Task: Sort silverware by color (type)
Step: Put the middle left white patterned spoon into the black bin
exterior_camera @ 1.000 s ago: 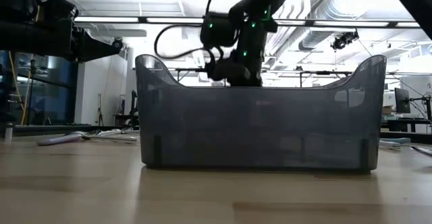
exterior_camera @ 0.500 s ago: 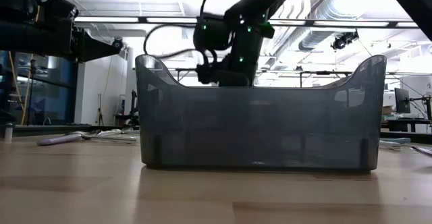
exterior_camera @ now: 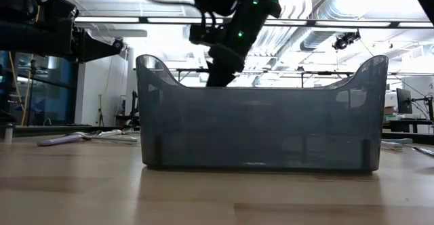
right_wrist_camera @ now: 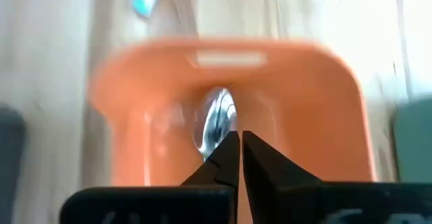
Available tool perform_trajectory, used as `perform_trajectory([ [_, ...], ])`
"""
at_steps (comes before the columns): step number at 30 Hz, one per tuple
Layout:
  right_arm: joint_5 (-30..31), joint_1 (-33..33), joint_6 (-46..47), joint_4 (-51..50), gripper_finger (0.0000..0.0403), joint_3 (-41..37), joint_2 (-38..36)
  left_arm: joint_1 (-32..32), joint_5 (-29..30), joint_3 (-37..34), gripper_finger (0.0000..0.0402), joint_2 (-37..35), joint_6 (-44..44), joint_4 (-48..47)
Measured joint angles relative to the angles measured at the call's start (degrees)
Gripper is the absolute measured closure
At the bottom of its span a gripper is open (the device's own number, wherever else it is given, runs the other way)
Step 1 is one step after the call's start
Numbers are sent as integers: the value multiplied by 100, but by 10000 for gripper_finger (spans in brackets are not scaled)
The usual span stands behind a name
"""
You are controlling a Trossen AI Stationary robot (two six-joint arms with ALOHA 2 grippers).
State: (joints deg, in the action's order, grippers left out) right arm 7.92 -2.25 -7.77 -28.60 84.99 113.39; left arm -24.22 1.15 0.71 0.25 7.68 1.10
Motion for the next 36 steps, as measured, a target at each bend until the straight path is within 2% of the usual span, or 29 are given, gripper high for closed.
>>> perform_trajectory([
  [3,32,124,21,1189,402,-959,-457,-1,0,0,401,0,0,0],
  [7,98,371,241,3132,403,-2509,-1490,-1,0,0,401,0,0,0],
  [14,803,877,300,6096,403,-5190,-3220,-1,0,0,401,0,0,0],
  [19,903,869,-15,7670,403,-6700,-4119,1,0,0,401,0,-2,0],
  [24,839,544,-401,8276,403,-7621,-4833,0,0,0,401,0,0,-1],
  [30,750,-91,-456,8948,403,-8139,-5075,0,-2,0,401,0,-1,0],
  [36,-296,-1174,-365,8733,403,-7965,-5166,0,-2,0,401,0,0,0],
])
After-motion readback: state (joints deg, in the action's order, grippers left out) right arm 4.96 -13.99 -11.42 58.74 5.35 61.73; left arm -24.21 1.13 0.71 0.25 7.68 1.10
